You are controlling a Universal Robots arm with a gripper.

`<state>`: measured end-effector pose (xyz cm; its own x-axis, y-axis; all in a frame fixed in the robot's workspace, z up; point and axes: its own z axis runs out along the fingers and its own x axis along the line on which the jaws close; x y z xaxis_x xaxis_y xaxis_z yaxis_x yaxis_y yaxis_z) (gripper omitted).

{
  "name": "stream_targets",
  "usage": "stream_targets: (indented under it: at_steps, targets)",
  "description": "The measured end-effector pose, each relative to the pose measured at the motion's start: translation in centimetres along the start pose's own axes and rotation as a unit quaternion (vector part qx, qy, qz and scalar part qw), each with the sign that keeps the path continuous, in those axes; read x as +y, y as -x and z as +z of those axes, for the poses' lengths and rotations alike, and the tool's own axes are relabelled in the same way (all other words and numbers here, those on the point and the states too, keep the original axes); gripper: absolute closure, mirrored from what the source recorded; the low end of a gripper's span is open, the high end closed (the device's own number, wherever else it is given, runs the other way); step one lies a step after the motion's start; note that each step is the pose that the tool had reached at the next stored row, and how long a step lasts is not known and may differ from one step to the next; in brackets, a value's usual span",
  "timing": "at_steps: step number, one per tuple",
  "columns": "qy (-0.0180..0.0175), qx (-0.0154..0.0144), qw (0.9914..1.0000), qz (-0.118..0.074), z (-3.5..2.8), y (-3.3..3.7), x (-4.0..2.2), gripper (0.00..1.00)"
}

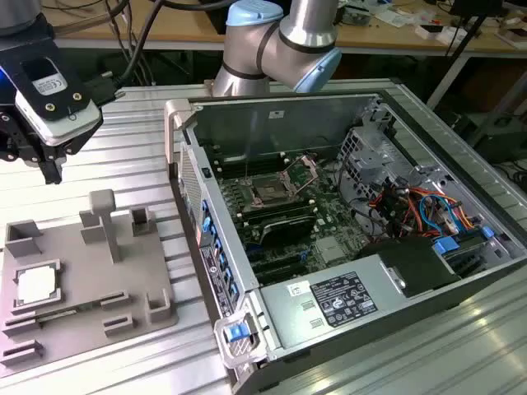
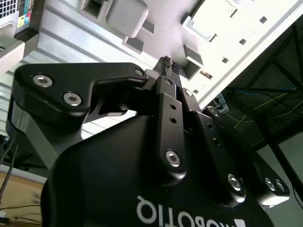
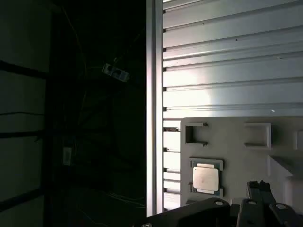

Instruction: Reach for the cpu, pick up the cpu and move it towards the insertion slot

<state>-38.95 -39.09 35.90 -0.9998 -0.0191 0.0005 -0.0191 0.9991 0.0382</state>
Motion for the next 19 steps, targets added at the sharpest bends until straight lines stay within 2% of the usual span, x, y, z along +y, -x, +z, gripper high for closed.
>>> stream_targets:
  at_steps: [7, 19]
  targets:
    - [0.0000, 0.0000, 1.00000, 0.000, 0.00, -0.70, 0.01, 0.89]
    - [0.0000, 0.0000, 1.00000, 0.000, 0.00, -2.46, 0.05, 0.89]
